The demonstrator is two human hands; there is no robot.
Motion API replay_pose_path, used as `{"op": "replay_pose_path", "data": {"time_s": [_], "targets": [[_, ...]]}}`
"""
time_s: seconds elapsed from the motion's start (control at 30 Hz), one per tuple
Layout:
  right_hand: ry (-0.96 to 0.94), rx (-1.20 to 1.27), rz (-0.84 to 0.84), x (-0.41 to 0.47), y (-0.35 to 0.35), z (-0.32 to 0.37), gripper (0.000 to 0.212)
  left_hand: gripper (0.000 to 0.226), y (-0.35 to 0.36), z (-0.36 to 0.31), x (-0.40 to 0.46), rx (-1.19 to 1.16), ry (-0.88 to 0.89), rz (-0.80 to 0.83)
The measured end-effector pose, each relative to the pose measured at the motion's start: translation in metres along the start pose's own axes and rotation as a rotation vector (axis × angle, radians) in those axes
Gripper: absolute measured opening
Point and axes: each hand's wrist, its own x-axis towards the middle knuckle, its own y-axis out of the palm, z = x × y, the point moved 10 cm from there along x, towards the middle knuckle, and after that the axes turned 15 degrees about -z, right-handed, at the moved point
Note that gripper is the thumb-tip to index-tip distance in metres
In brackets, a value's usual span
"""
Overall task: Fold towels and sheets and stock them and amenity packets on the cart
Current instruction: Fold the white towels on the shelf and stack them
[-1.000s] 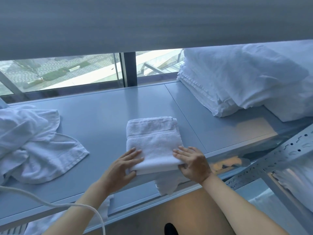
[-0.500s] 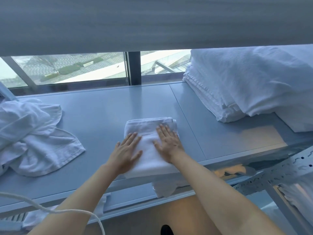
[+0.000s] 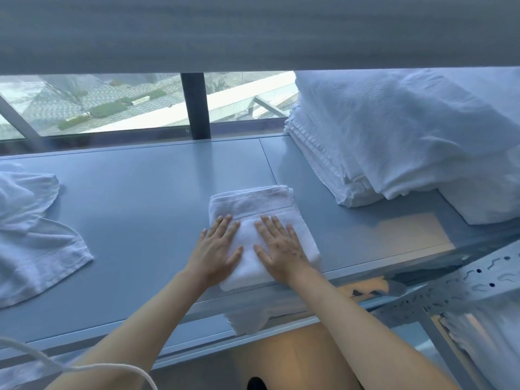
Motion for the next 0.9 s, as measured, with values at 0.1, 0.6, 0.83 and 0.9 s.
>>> {"op": "replay_pose_path", "data": {"time_s": [0.1, 0.6, 0.83, 0.9], "targets": [[0.016, -0.020, -0.009, 0.005, -0.018, -0.044, 0.065, 0.072, 0.022, -0.033, 0.023, -0.023, 0.010, 0.002], [0.039, -0.084, -0.033, 0.036, -0.055, -0.155, 0.063, 0.073, 0.081, -0.118, 0.100, 0.000, 0.017, 0.049], [0.047, -0.054, -0.059, 0.042, -0.060, -0.138, 0.063, 0.072, 0.047, -0.101, 0.091, -0.029, 0.036, 0.024], [0.008, -0.023, -0.086, 0.052, -0.059, -0.112, 0.063, 0.070, 0.023, -0.079, 0.084, -0.003, 0.021, -0.027]]}}
